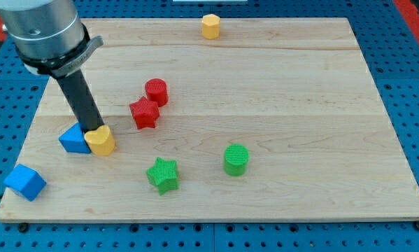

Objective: Place the red star diagonally above the top right side of the green circle

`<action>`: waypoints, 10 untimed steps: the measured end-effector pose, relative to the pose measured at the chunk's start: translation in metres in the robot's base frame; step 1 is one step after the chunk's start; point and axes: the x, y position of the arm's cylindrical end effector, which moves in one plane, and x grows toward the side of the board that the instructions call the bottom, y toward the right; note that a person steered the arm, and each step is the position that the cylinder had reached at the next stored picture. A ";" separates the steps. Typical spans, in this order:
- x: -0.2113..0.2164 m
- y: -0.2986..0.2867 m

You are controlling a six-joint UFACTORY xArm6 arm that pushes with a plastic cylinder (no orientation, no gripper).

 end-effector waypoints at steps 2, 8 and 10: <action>0.017 -0.035; -0.038 0.037; -0.036 0.090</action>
